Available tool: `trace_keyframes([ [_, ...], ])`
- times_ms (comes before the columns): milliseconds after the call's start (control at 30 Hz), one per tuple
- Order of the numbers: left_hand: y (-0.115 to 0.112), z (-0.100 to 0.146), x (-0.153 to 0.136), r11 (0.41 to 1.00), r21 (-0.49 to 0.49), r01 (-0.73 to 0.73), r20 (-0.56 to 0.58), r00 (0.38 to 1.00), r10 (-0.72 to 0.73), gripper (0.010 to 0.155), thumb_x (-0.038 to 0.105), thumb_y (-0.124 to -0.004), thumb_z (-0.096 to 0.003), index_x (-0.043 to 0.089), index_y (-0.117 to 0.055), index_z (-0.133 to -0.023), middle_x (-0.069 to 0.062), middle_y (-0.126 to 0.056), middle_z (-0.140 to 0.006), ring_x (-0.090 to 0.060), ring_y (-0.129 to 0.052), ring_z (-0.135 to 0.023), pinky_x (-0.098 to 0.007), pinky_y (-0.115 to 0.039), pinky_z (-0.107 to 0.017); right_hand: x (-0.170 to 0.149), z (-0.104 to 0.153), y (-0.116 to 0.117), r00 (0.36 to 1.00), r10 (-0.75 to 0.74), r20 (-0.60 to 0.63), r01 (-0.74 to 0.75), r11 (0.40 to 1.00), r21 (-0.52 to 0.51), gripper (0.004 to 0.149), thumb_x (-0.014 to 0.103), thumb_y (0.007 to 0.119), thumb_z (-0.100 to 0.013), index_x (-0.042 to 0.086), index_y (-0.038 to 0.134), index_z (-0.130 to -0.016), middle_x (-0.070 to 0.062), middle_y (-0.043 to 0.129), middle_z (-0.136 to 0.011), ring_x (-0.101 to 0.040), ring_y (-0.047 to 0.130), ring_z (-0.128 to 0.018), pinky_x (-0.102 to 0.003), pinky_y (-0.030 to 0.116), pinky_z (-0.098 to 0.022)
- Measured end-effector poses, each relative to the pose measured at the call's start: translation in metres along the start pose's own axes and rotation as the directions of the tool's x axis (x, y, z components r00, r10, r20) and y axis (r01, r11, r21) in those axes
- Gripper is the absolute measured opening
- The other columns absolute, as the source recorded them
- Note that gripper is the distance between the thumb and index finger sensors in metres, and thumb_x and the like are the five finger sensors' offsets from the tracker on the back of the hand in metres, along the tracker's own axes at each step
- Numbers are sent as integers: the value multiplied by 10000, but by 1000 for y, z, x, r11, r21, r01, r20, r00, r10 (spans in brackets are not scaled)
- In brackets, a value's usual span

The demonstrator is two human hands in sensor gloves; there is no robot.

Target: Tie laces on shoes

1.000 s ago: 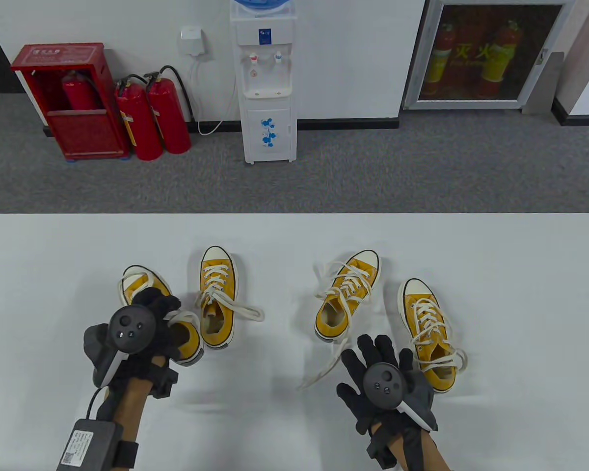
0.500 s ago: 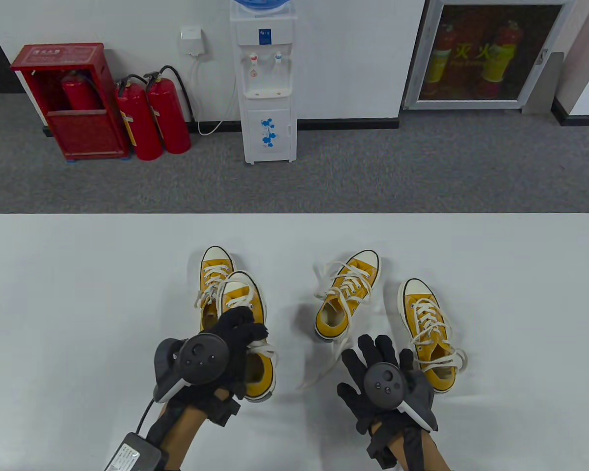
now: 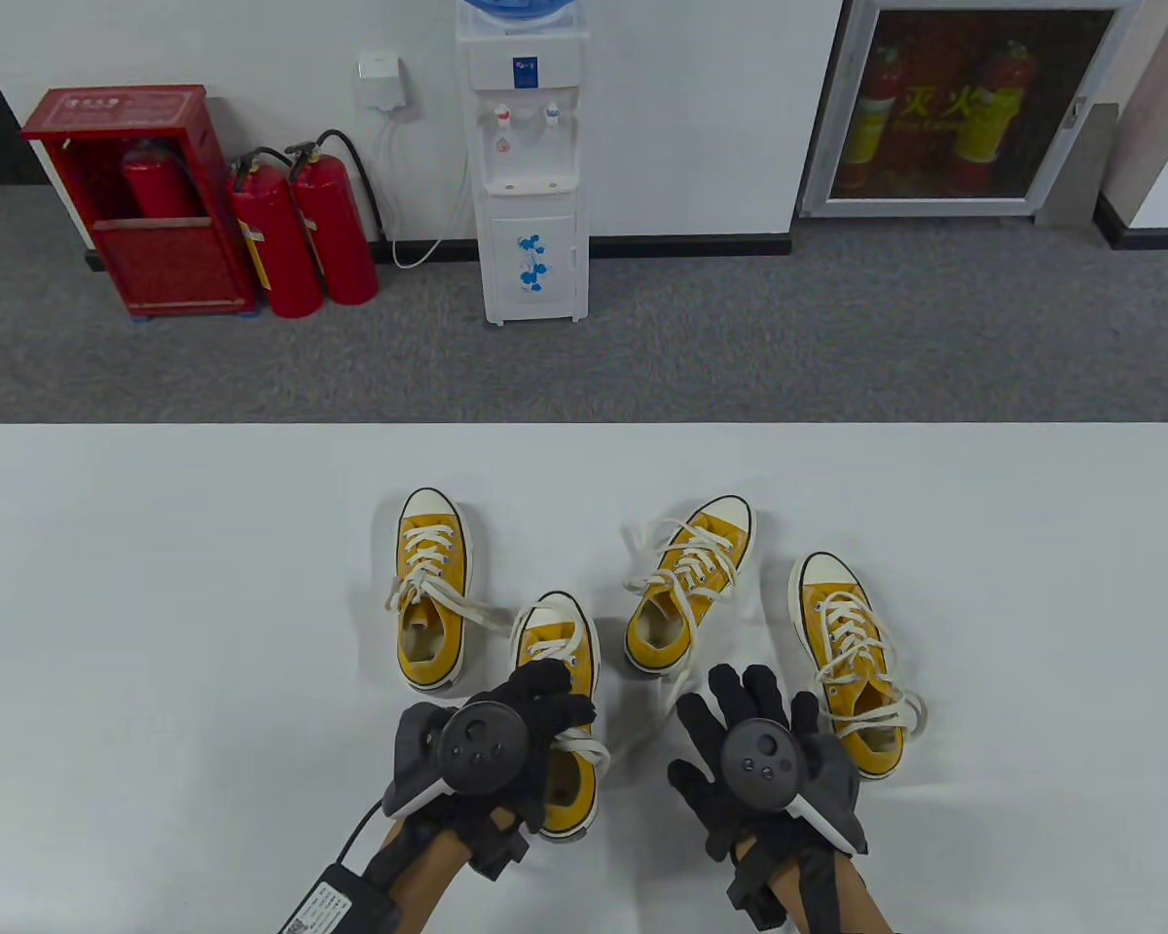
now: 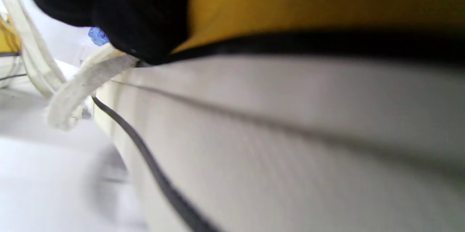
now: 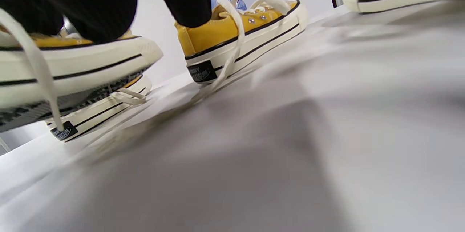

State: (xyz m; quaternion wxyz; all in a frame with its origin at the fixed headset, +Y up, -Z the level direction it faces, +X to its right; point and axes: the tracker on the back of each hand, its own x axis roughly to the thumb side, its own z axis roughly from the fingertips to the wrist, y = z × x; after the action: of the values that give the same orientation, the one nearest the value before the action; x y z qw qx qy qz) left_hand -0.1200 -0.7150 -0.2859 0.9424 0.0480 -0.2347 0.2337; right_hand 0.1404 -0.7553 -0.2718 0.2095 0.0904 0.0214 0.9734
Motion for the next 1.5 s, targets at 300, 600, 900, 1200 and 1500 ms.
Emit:
trace_keyframes([
  [300,-24,7,-7,998,-64,25,12,1000,-24,482,123,-822,-419,358,-881,-835,-104,-699,-1078,-362,-983,-418,-570,-832,-453,0,0,1,1000,2,-2,-2,1000,5,733,536,756,-428,228,571,-1067,-35,212,-1166,-442,138,-1096,-743,52,-671],
  [600,-21,12,-4,971,-202,129,23,992,-127,521,283,-859,-442,429,-796,-938,-70,-608,-1162,-334,-970,-573,-577,-784,-527,0,0,1,1000,-4,-3,4,1000,0,742,536,755,-428,231,550,-1073,-35,206,-1166,-444,138,-1096,-742,54,-672],
  [900,27,16,-13,987,-161,13,-83,996,-27,605,430,-868,-450,355,-708,-1029,-97,-696,-1140,-369,-938,-796,-625,-731,-600,0,0,1,1000,-4,-1,4,1000,-2,742,537,754,-428,229,551,-1073,-35,206,-1165,-444,138,-1096,-742,53,-672],
  [1200,32,7,-39,986,-131,-102,-315,948,56,556,477,-791,-481,309,-749,-1009,-112,-787,-1081,-383,-943,-857,-608,-750,-610,0,0,1,1000,-1,1,1,1000,1,740,538,753,-428,229,555,-1071,-36,207,-1166,-443,139,-1095,-743,55,-671],
  [1500,2,-25,-41,971,-210,-116,-409,912,20,571,482,-829,-463,288,-748,-994,-101,-761,-1081,-378,-913,-890,-621,-703,-655,-1,0,1,1000,-1,1,1,1000,3,741,537,754,-428,228,554,-1072,-36,208,-1165,-445,139,-1095,-743,56,-671],
])
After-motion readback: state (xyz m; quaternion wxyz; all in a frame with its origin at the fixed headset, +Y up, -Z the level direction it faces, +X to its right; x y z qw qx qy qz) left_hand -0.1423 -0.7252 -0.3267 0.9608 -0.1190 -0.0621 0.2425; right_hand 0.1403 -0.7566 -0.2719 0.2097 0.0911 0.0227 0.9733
